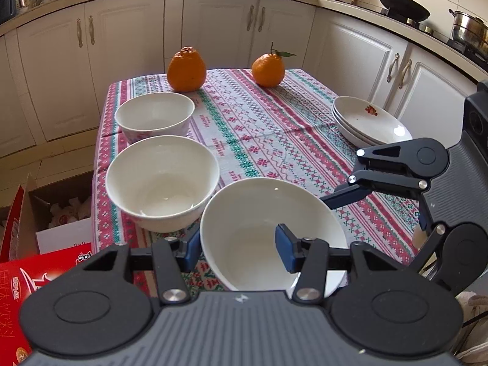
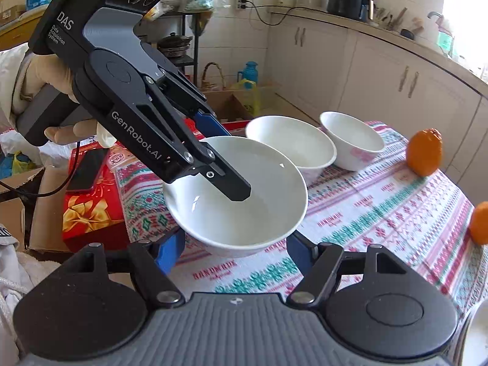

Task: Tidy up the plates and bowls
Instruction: 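Slide the pink-patterned bowl across the cloth with the left gripper, then open, then move the right gripper to a white bowl and grasp its rim, then lift the held bowl with the right gripper over another white bowl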

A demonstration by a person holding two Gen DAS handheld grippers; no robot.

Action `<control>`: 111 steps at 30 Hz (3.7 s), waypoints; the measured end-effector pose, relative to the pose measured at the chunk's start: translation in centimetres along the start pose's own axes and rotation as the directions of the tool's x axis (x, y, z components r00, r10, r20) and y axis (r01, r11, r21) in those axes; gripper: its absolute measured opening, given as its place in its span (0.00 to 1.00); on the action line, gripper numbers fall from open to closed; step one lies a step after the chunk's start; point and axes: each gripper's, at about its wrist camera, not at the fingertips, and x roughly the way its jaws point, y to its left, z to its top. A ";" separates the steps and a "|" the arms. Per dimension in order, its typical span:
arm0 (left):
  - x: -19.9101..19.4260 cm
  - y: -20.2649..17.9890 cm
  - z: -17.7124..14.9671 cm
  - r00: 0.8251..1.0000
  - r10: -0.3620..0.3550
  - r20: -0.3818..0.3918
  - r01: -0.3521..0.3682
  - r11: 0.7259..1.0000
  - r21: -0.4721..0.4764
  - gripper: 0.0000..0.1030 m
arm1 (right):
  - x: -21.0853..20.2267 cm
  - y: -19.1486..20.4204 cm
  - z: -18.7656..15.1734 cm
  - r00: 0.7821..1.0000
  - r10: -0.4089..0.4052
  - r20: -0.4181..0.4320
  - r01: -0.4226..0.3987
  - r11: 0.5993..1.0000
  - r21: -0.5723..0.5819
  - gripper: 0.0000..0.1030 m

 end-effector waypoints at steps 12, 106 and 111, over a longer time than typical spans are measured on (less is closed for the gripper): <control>4.3 -4.7 3.1 0.995 -0.097 -0.007 0.097 0.989 0.111 0.48 | -2.8 -3.0 -3.6 0.992 -0.119 -0.042 0.122 0.988 0.092 0.75; 3.8 4.9 -2.1 0.962 0.208 0.175 -0.219 0.975 0.045 0.91 | 8.4 -8.8 8.7 0.993 -0.013 -0.115 0.035 0.982 0.186 0.92; 3.9 4.9 -1.9 0.967 0.185 0.178 -0.197 0.979 0.051 0.86 | 9.5 -10.2 9.2 0.993 0.036 -0.115 -0.008 0.971 0.238 0.85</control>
